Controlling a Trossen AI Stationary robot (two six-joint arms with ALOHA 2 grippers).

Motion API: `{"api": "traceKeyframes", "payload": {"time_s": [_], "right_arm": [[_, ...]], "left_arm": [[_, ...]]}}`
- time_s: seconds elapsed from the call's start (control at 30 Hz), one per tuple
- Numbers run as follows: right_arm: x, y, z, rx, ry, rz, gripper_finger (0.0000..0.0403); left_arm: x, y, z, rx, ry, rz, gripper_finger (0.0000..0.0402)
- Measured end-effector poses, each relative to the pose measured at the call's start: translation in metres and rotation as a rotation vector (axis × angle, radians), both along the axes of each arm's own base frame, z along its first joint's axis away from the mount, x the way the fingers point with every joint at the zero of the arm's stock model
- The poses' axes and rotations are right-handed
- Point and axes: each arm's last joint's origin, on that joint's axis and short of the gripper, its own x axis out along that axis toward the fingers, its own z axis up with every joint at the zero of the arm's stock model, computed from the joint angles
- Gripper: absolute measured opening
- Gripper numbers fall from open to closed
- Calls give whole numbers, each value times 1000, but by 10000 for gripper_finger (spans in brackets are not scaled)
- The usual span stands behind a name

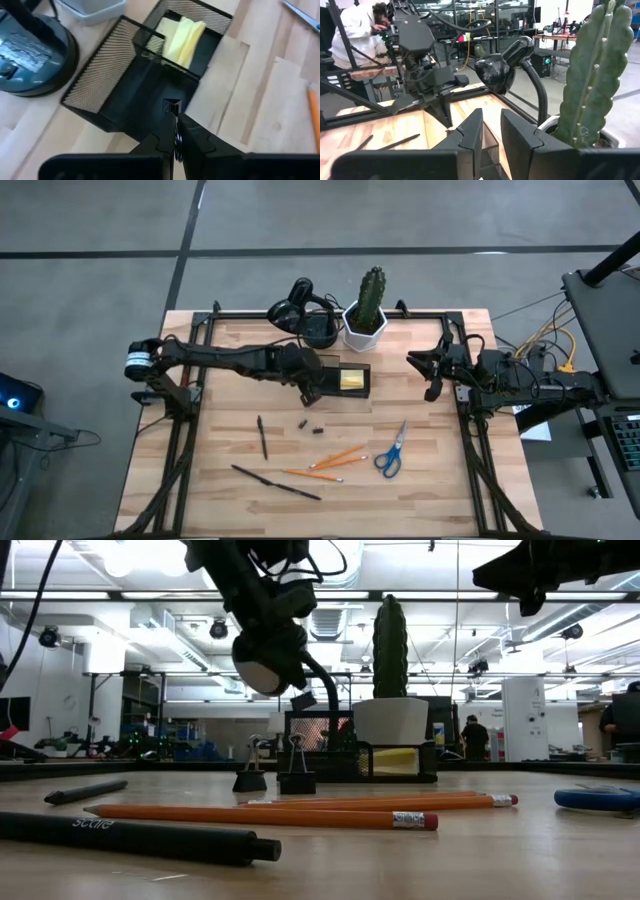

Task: Pick and place office supplies into organizer
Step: Put the left black binder paper clip into the black desk organizer

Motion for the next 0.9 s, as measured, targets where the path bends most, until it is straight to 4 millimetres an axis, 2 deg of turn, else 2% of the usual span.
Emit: {"api": "traceKeyframes", "payload": {"time_s": [0.17, 0.37, 0.9], "right_arm": [[0, 0, 0, 3, -1, 0, 57], [0, 0, 0, 5, -1, 0, 57], [0, -1, 0, -2, 3, -13, 57]], "left_arm": [[1, 3, 0, 43, -1, -40, 0], [14, 5, -5, 129, -32, -136, 0], [24, 4, -46, 117, 137, -225, 0]]}}
